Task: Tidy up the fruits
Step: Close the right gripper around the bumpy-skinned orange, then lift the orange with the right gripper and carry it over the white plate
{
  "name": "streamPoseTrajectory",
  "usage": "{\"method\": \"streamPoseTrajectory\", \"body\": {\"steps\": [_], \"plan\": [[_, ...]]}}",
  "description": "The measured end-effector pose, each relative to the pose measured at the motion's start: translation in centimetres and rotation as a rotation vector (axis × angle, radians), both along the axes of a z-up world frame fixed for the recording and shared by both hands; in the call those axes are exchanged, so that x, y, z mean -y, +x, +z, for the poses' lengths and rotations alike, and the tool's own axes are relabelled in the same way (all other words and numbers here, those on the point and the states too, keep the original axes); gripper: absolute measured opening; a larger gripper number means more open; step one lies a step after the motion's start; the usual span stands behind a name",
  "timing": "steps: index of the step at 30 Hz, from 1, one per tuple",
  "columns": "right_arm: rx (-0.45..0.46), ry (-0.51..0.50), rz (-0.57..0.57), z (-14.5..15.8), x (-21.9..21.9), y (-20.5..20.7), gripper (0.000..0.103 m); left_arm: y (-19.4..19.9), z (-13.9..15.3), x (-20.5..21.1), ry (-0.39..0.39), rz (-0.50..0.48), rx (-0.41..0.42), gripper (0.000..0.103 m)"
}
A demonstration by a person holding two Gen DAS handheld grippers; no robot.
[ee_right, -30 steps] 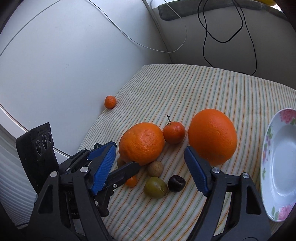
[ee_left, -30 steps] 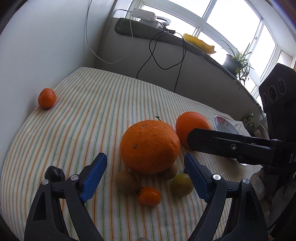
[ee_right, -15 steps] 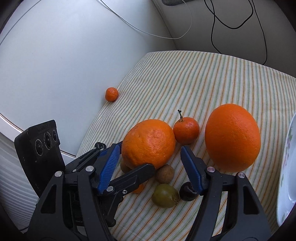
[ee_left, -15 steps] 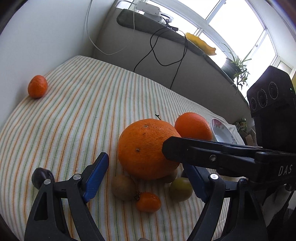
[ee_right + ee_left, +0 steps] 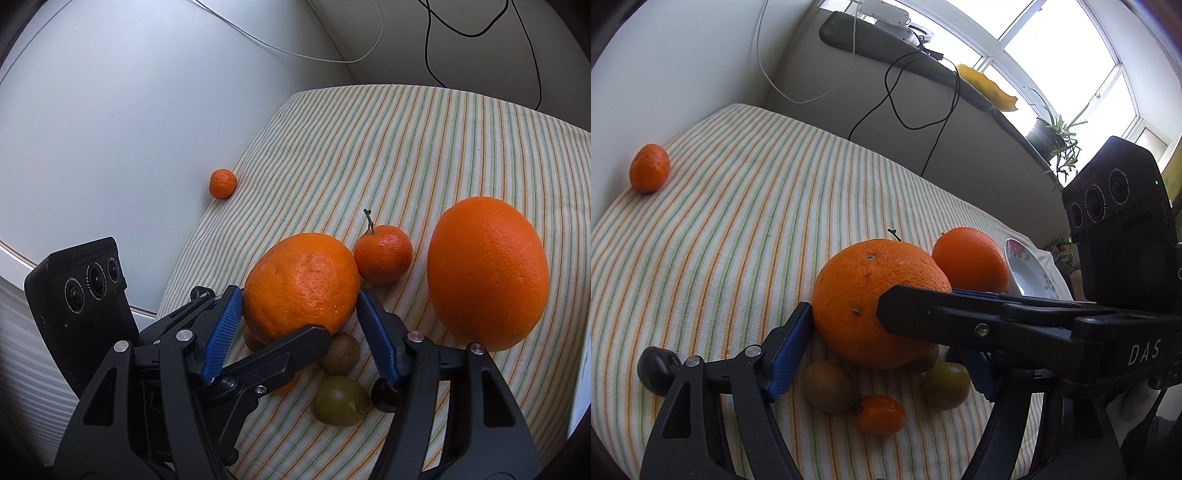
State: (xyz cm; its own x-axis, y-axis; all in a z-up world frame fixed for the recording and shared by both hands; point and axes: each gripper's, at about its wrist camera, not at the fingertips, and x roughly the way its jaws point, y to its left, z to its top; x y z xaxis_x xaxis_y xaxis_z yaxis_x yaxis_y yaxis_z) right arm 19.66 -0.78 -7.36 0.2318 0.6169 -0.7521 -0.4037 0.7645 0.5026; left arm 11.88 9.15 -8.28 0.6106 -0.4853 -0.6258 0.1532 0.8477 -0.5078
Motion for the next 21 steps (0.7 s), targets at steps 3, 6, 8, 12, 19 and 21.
{"method": "streamPoseTrajectory", "body": {"steps": [3,6,8,12,19,21], "plan": [[0.005,0.001,-0.001,0.0,-0.2,0.0,0.067,-0.1,0.1,0.1,0.007,0.005,0.007,0.075],[0.004,0.009,-0.005,0.0,0.0,0.0,0.066,-0.3,0.2,0.1,0.014,0.009,0.015,0.074],[0.003,0.016,-0.005,0.0,0.0,0.0,0.066,-0.6,0.4,0.1,0.019,0.011,0.021,0.074],[0.008,0.026,-0.004,0.4,0.3,-0.4,0.066,-1.0,0.8,0.1,0.025,0.016,0.033,0.074],[0.038,0.038,-0.004,1.6,0.7,-1.3,0.066,-2.1,2.1,0.4,0.036,0.016,0.065,0.074],[0.047,0.042,-0.006,2.1,1.1,-1.5,0.066,-2.3,2.4,0.6,0.037,0.013,0.074,0.074]]}}
